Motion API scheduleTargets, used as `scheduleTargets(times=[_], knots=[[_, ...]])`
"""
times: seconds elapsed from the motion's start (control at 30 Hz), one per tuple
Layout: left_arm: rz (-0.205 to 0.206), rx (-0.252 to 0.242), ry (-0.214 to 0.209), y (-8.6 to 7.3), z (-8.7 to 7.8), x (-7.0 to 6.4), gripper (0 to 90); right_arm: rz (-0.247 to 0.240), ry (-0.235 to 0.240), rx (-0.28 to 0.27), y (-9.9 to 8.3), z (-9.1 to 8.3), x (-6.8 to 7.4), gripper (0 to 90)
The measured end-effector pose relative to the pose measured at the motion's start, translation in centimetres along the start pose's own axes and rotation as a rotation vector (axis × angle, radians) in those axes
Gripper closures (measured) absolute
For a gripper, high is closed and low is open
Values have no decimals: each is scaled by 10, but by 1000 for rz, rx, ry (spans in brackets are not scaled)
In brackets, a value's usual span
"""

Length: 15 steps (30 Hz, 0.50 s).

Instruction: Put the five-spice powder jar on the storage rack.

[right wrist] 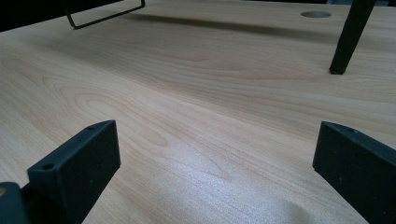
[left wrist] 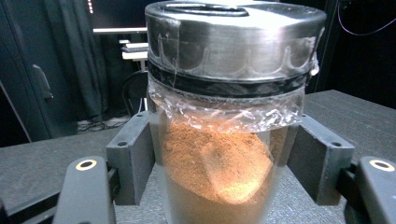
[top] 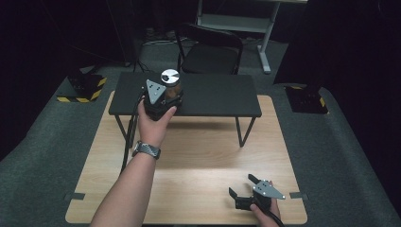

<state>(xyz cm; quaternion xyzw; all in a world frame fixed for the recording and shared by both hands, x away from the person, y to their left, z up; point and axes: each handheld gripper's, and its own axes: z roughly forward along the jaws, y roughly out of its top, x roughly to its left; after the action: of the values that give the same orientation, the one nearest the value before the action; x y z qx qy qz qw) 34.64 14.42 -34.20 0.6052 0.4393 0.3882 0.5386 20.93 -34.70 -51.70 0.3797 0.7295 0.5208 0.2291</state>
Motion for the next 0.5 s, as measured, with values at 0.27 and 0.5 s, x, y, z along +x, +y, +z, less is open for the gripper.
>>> scheduleTargets(times=[0.27,0.5], knots=[[-8,2,-3,-3,6,-2,305,-6,1,2,0,0,0,7],[1,1,0,-4,8,-3,305,-8,1,4,1,0,0,6]])
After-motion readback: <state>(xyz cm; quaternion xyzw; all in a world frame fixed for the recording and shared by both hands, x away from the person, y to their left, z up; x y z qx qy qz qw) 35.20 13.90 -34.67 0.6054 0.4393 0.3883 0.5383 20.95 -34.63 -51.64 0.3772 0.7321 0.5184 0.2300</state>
